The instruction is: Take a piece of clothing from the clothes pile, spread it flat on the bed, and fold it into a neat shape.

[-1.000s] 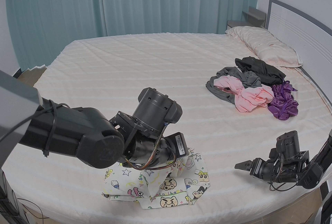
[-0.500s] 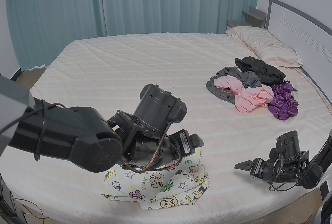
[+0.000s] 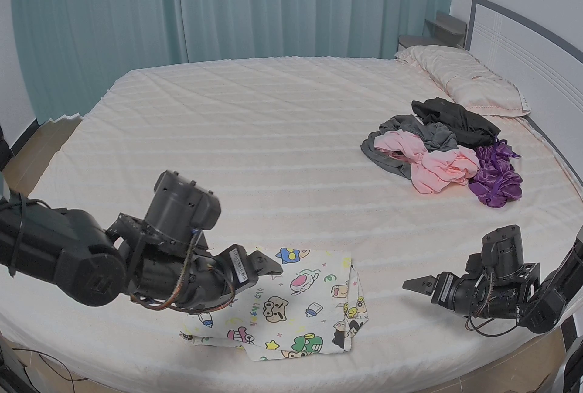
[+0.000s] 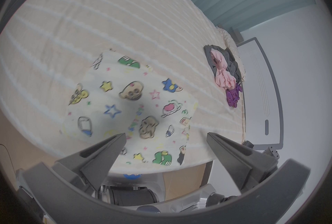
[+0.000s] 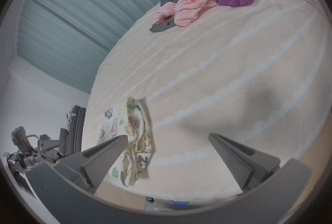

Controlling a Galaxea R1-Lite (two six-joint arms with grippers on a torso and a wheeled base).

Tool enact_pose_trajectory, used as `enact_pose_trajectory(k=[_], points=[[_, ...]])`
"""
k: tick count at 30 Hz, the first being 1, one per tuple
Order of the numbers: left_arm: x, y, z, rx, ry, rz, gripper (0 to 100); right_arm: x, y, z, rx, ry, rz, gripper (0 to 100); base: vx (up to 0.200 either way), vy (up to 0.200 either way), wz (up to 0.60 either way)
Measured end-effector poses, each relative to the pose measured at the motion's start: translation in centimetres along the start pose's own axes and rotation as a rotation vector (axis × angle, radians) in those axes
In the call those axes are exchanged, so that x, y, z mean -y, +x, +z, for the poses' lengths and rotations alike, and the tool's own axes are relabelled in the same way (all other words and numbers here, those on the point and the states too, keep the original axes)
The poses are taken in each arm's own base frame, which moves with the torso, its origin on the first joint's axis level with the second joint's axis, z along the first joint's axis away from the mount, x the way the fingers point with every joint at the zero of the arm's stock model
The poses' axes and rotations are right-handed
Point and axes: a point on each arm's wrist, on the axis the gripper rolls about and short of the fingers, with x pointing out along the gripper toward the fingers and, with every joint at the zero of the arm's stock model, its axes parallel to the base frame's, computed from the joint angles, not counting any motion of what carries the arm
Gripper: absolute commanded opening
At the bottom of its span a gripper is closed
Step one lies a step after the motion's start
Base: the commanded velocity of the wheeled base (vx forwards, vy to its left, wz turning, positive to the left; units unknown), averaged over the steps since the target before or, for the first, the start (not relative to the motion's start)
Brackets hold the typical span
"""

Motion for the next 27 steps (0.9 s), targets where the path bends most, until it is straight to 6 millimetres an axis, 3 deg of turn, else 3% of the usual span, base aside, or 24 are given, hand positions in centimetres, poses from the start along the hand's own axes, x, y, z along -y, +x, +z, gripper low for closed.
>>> enact_pose_trajectory(k=[7, 12, 20, 27], points=[[-3.9, -1.2, 0.3, 0.004, -0.084, 0.001, 100, -2.8, 0.8, -1.2, -0.037, -0.078, 0.102, 100, 0.000, 0.000, 0.00], [-5.5, -2.2, 0.7, -0.008, -0.142, -0.016, 100, -4.9, 1.7, -2.5, -0.086, -0.126, 0.159, 100, 0.000, 0.000, 0.00], [-6.4, -3.4, 1.2, 0.015, -0.223, -0.037, 100, -6.4, 3.5, -4.6, -0.191, -0.104, 0.188, 100, 0.000, 0.000, 0.00], [-7.0, -3.9, 1.7, 0.001, -0.256, -0.067, 100, -6.4, 4.2, -5.2, -0.222, -0.105, 0.184, 100, 0.000, 0.200, 0.00]])
